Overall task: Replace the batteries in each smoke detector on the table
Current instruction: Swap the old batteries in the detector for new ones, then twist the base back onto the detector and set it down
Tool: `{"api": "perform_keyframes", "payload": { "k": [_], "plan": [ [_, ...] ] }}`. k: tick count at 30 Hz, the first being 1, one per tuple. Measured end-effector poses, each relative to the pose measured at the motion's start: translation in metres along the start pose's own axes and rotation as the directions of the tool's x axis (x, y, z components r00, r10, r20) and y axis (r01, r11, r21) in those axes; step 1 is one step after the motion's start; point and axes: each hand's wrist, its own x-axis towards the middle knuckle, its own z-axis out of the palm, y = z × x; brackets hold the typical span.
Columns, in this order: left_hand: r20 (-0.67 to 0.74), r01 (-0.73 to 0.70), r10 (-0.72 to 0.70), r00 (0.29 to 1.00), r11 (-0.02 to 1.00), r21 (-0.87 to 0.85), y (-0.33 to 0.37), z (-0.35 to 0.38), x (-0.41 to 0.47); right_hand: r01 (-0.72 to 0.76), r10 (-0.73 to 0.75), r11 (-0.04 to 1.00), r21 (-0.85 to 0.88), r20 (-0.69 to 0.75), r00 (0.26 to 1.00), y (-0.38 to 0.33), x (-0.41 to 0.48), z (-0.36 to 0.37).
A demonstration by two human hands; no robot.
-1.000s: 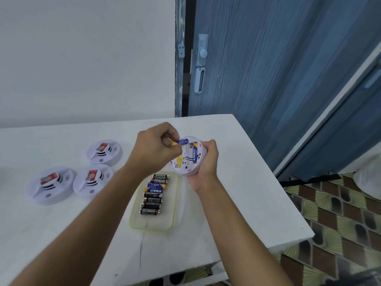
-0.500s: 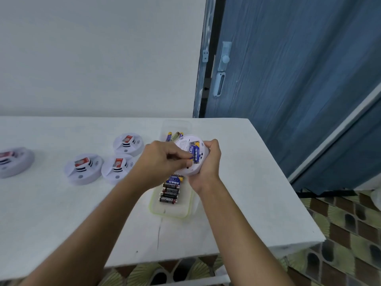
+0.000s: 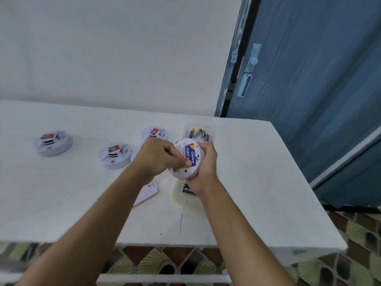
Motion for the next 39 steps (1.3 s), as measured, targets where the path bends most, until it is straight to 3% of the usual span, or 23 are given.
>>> {"api": "perform_keyframes", "payload": {
  "k": [6, 10, 13, 15, 20, 29, 34, 39],
  "plan": [
    [-0.139, 0.001, 0.042, 0.989, 0.956, 0.295, -0.018, -0.023, -0.010, -0.049, 0.051, 0.998, -0.048, 0.039, 0.998, 0.014, 0.000, 0.016],
    [-0.037, -0.074, 0.088, 0.995, 0.956, 0.285, -0.042, -0.042, -0.017, -0.069, 0.071, 0.996, -0.052, 0.025, 0.997, 0.023, 0.000, 0.023],
    [-0.058, -0.041, 0.063, 0.996, 0.946, 0.321, -0.065, -0.058, -0.018, -0.075, 0.074, 0.996, -0.047, -0.030, 0.997, 0.030, 0.002, 0.026],
    [-0.077, -0.025, 0.068, 0.995, 0.888, 0.460, -0.081, -0.066, -0.021, -0.071, 0.068, 0.996, -0.047, -0.054, 0.996, 0.032, 0.006, 0.025],
    [0.022, -0.058, 0.058, 0.998, 0.727, 0.685, -0.107, -0.070, -0.031, -0.074, 0.070, 0.996, -0.052, -0.064, 0.995, 0.035, 0.011, 0.025],
    [0.047, -0.055, 0.032, 0.998, 0.737, 0.673, -0.105, -0.074, -0.039, -0.088, 0.088, 0.996, -0.024, -0.020, 0.996, 0.041, 0.017, 0.030],
    [-0.064, -0.034, 0.087, 0.994, 0.816, 0.577, -0.078, -0.081, -0.045, -0.108, 0.105, 0.993, 0.038, 0.073, 0.992, 0.037, 0.013, 0.032],
    [-0.125, -0.017, 0.111, 0.986, 0.811, 0.584, -0.065, -0.088, -0.040, -0.088, 0.078, 0.992, 0.089, 0.114, 0.990, 0.031, 0.008, 0.036]
  ]
}}
